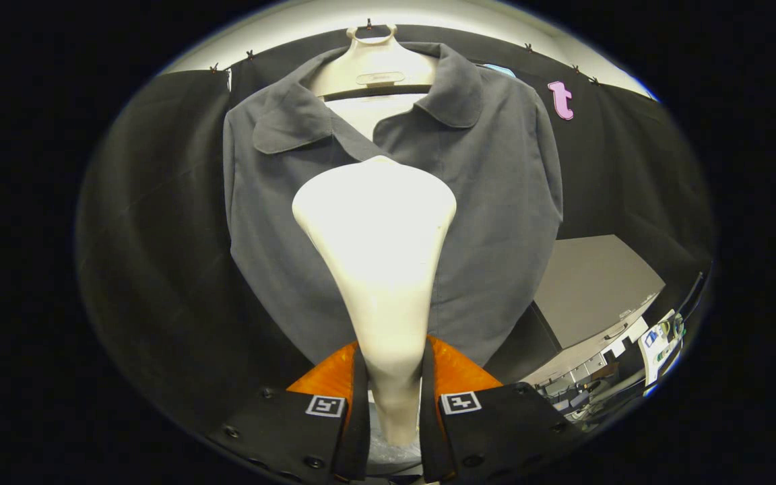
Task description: Iron the clothes twice with a garment steamer, once on the left side and once on the right side.
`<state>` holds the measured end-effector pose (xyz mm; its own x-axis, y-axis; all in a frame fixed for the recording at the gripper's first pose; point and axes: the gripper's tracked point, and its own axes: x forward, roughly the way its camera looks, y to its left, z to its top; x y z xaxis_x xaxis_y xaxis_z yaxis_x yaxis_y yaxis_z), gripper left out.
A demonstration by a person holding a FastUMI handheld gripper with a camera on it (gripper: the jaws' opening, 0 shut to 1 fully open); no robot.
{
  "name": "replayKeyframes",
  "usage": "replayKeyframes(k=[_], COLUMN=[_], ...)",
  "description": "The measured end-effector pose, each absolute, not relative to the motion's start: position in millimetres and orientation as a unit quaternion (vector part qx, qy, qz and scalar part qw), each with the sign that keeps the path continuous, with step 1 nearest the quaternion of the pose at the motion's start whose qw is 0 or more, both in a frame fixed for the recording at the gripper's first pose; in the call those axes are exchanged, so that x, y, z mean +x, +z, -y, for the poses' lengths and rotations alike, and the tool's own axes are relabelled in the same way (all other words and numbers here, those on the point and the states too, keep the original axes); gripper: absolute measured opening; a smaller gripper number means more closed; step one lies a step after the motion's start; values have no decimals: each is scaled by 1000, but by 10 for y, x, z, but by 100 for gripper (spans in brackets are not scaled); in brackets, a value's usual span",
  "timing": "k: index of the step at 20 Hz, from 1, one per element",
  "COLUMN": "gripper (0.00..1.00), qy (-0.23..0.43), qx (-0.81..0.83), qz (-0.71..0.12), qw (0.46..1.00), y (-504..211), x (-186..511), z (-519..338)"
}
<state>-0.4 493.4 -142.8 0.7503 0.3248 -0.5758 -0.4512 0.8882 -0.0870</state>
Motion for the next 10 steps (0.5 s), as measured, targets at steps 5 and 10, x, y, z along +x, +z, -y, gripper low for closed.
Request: replayKeyframes(k=[5,10], gripper=[38,38], qy=[211,201], qx=[-126,-135], qz=[-284,-296], qw=[927,924], y=[-1479,-1633], x=[106,288], z=[-5106,-5112])
